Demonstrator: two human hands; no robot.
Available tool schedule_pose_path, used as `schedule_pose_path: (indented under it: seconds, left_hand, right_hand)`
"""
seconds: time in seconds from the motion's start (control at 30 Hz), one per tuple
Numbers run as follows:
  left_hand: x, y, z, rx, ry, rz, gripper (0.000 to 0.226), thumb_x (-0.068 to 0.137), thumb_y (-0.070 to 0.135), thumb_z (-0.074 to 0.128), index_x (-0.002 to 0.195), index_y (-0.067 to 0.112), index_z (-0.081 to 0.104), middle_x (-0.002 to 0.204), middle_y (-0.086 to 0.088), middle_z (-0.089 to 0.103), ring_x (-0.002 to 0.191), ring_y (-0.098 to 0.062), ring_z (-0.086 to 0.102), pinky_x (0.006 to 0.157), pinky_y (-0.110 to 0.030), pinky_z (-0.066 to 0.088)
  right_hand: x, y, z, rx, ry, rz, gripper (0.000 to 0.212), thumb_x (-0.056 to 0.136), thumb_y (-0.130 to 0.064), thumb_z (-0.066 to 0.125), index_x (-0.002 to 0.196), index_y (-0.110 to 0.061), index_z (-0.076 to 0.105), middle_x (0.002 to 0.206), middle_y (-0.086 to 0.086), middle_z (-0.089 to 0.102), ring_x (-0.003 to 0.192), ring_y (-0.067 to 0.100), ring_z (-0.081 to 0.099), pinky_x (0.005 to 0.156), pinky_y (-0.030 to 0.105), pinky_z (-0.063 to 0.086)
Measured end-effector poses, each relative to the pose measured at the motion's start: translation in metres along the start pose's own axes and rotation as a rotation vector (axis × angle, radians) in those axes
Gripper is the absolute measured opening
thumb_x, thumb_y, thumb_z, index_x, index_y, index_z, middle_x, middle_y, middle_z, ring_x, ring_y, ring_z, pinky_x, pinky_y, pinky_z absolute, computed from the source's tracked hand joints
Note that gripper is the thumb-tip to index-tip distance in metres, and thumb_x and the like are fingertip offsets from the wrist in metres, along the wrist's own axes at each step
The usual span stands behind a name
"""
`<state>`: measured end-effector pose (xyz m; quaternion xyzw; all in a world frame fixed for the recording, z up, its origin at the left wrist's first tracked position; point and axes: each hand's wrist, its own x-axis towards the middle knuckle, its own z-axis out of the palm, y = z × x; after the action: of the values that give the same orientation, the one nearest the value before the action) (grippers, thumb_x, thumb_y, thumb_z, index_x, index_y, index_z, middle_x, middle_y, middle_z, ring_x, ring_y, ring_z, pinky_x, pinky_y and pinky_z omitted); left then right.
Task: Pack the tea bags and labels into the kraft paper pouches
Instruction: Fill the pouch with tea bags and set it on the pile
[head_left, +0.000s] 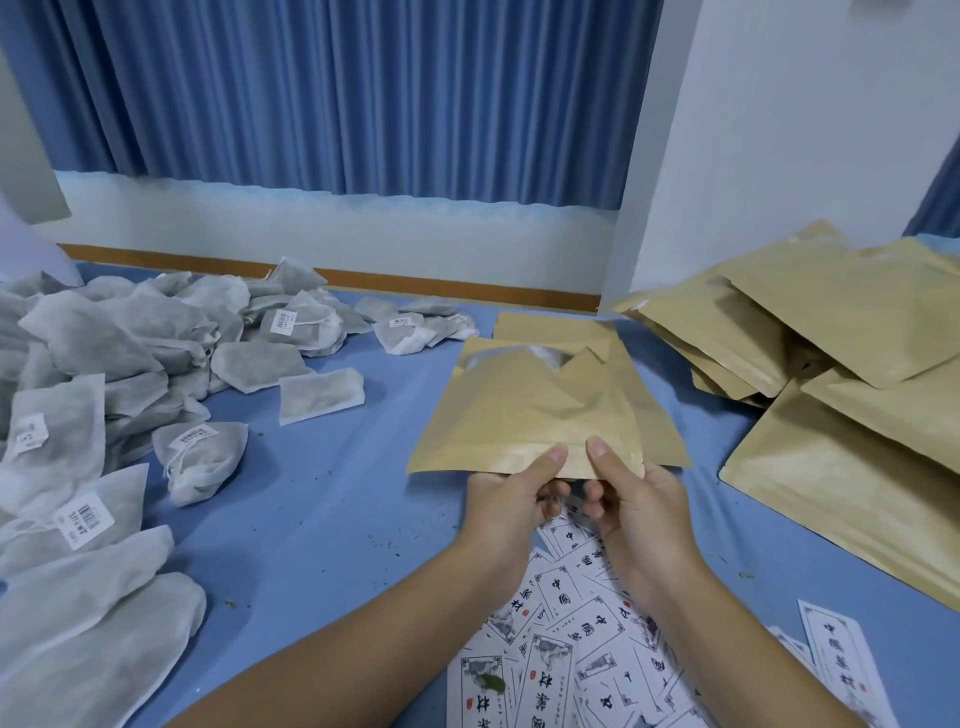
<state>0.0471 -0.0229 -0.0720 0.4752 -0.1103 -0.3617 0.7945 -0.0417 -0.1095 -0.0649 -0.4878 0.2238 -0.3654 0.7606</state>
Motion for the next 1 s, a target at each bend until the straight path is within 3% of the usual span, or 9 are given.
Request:
schedule_pose_path:
  seconds: [0.1, 0.2, 0.33, 0.53, 0.67, 0.73, 0.87, 1.0]
  left_hand:
    - [-0.002, 0.001, 0.003, -0.054, 0.012, 0.005, 0.021, 0.087, 0.017, 0.076, 0.099, 0.0, 0.072, 0.076, -0.011, 0.066, 0.063, -0.018, 0.058, 0.059, -0.03, 0.046]
    - [-0.002, 0.005, 0.003, -0.086, 0.031, -0.018, 0.027, 0.087, 0.016, 0.075, 0.105, -0.003, 0.069, 0.08, -0.01, 0.067, 0.062, -0.016, 0.057, 0.054, -0.026, 0.044]
    - [-0.007, -0.001, 0.009, -0.056, 0.007, -0.021, 0.02, 0.086, 0.012, 0.076, 0.101, 0.0, 0.07, 0.078, -0.011, 0.068, 0.062, -0.016, 0.058, 0.059, -0.027, 0.047]
    - [-0.008, -0.001, 0.011, -0.013, 0.053, 0.014, 0.015, 0.088, 0.013, 0.074, 0.087, -0.001, 0.07, 0.075, -0.02, 0.065, 0.066, -0.025, 0.056, 0.068, -0.034, 0.048]
    - [-0.008, 0.002, 0.013, -0.071, 0.128, 0.031, 0.019, 0.094, 0.019, 0.067, 0.092, 0.0, 0.068, 0.066, -0.014, 0.064, 0.055, -0.019, 0.054, 0.053, -0.028, 0.048]
    - [-0.009, 0.003, 0.012, -0.043, 0.122, 0.03, 0.019, 0.095, 0.019, 0.066, 0.088, 0.001, 0.068, 0.062, -0.011, 0.063, 0.052, -0.017, 0.053, 0.054, -0.027, 0.047]
    - [-0.01, 0.003, 0.011, 0.035, 0.113, 0.016, 0.029, 0.093, 0.021, 0.069, 0.068, 0.006, 0.068, 0.059, -0.01, 0.061, 0.051, -0.018, 0.051, 0.066, -0.035, 0.044]
    - [-0.009, 0.004, 0.012, 0.011, 0.094, 0.057, 0.024, 0.096, 0.022, 0.065, 0.083, 0.001, 0.068, 0.06, -0.013, 0.06, 0.045, -0.017, 0.048, 0.052, -0.029, 0.043]
  right_hand:
    - [0.0, -0.004, 0.001, -0.05, 0.003, 0.008, 0.015, 0.089, -0.021, 0.074, 0.087, -0.009, 0.066, 0.059, 0.006, 0.048, 0.05, 0.017, 0.04, 0.053, 0.028, 0.039]
    - [-0.001, -0.007, 0.002, -0.035, 0.078, -0.028, 0.015, 0.089, -0.019, 0.074, 0.081, -0.012, 0.064, 0.058, 0.003, 0.046, 0.048, 0.012, 0.039, 0.047, 0.023, 0.036]
    - [-0.005, -0.002, 0.007, 0.151, 0.146, -0.035, 0.011, 0.087, -0.013, 0.075, 0.083, -0.011, 0.066, 0.058, -0.002, 0.049, 0.048, 0.009, 0.041, 0.045, 0.021, 0.041]
    - [-0.006, -0.002, 0.013, -0.06, 0.145, -0.024, 0.032, 0.09, -0.018, 0.074, 0.067, -0.01, 0.053, 0.053, 0.006, 0.041, 0.048, 0.018, 0.039, 0.055, 0.032, 0.042]
    - [-0.002, -0.005, 0.011, 0.064, 0.177, -0.048, 0.012, 0.09, -0.013, 0.073, 0.084, -0.011, 0.063, 0.059, -0.001, 0.046, 0.046, 0.011, 0.038, 0.044, 0.022, 0.037]
    - [-0.003, -0.004, 0.009, 0.1, 0.153, -0.021, 0.009, 0.088, -0.014, 0.074, 0.088, -0.01, 0.066, 0.062, -0.001, 0.05, 0.045, 0.009, 0.04, 0.041, 0.021, 0.037]
    - [-0.005, 0.001, 0.012, 0.041, 0.063, 0.054, 0.024, 0.087, -0.018, 0.076, 0.075, -0.007, 0.059, 0.058, 0.009, 0.044, 0.056, 0.025, 0.04, 0.063, 0.039, 0.038]
    - [-0.002, -0.001, 0.013, -0.009, 0.065, -0.003, 0.025, 0.09, -0.017, 0.073, 0.074, -0.006, 0.056, 0.054, 0.007, 0.041, 0.052, 0.022, 0.039, 0.062, 0.039, 0.036]
